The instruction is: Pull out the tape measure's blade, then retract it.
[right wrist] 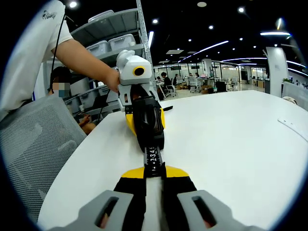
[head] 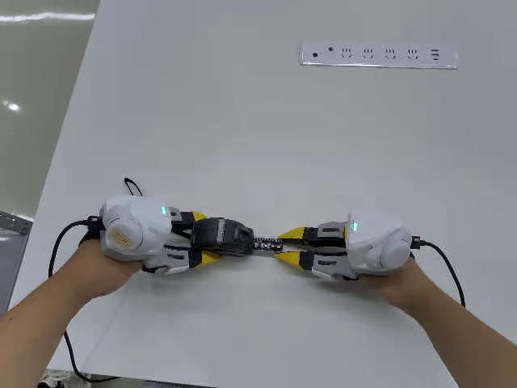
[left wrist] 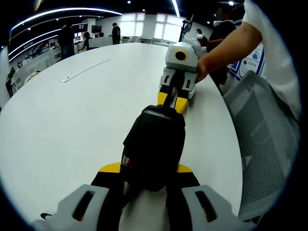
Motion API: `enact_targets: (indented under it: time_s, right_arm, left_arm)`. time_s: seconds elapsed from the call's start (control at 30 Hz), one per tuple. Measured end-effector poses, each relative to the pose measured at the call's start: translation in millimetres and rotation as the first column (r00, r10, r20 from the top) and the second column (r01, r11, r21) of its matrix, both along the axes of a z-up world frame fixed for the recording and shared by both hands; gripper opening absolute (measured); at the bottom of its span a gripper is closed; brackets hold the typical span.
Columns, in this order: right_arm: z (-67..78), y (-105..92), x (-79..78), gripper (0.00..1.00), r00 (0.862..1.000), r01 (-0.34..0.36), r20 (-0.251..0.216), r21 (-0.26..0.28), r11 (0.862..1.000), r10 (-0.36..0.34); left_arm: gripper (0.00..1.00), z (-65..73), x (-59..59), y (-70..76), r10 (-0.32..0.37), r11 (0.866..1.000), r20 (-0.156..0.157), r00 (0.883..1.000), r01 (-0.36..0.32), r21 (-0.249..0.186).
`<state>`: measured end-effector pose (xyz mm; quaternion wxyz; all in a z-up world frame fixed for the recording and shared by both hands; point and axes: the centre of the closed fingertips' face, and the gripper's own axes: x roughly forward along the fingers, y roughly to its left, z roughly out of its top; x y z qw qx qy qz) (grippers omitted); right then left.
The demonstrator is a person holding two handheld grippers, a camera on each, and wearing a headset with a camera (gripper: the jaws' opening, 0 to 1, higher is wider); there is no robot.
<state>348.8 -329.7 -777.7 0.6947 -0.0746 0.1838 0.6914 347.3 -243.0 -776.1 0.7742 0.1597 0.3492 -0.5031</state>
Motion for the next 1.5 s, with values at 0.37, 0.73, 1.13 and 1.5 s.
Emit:
enact_targets:
  time_s: [0.37, 0.73, 1.13, 1.5]
  right_arm:
    - [1.2, -11.7, 0.0, 0.10, 1.000, 0.005, 0.024, 0.000, 1.000, -0.005]
    - [1.8, -24.0, -0.3, 0.10, 1.000, 0.018, 0.008, 0.001, 1.000, -0.018]
    - [1.8, -42.1, 0.6, 0.10, 0.999, 0.049, 0.003, 0.001, 0.999, -0.049]
    - [2.3, -59.2, 0.9, 0.10, 0.998, 0.066, -0.002, 0.001, 0.998, -0.066]
  left_arm:
    - [0.30, -0.1, 0.4, -0.6, -0.001, 1.000, -0.001, 1.000, 0.001, 0.005]
    - [0.30, 0.9, 0.0, -1.8, 0.000, 1.000, -0.002, 1.000, 0.000, 0.011]
    - [0.30, -0.9, 0.3, -0.3, 0.003, 1.000, -0.003, 1.000, -0.003, 0.013]
    - [0.30, -0.9, 0.5, -0.9, 0.005, 1.000, -0.003, 1.000, -0.005, 0.012]
